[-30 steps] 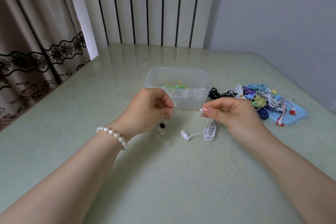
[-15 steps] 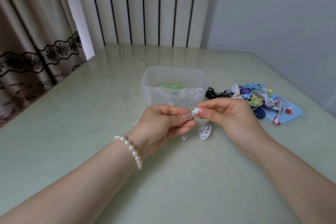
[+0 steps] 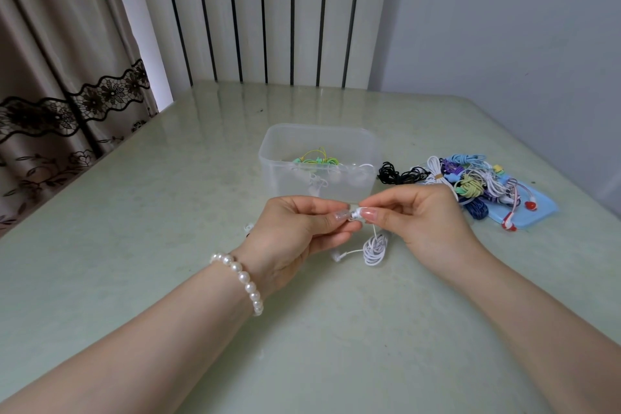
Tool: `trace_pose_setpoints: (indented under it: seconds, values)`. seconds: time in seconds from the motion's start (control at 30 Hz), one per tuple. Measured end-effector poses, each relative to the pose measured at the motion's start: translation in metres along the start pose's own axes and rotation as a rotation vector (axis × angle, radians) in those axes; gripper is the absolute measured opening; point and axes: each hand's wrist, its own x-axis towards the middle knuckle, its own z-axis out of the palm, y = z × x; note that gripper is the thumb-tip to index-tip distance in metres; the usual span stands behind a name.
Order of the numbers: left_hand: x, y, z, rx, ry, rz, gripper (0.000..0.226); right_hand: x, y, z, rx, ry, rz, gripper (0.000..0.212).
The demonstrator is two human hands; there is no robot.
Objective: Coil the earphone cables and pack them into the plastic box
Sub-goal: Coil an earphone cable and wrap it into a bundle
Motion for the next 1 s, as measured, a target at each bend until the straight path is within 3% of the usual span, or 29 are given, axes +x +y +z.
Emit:
trace_pose_setpoints:
  seconds: [0.67, 0.8, 1.0]
  values:
    - [-0.001, -0.001, 0.002, 0.044, 0.017, 0.008, 0.012, -0.001, 0.007, 0.007, -0.116, 0.072, 0.006, 0.018]
    - [-0.002, -0.001, 0.002, 0.016, 0.006, 0.013, 0.014, -0.002, 0.009, 0.009, -0.202, 0.140, -0.051, 0.015]
    - [-0.003, 0.001, 0.003, -0.076, 0.007, -0.033, 0.018, -0.005, 0.014, 0.012, -0.402, 0.231, -0.279, 0.009]
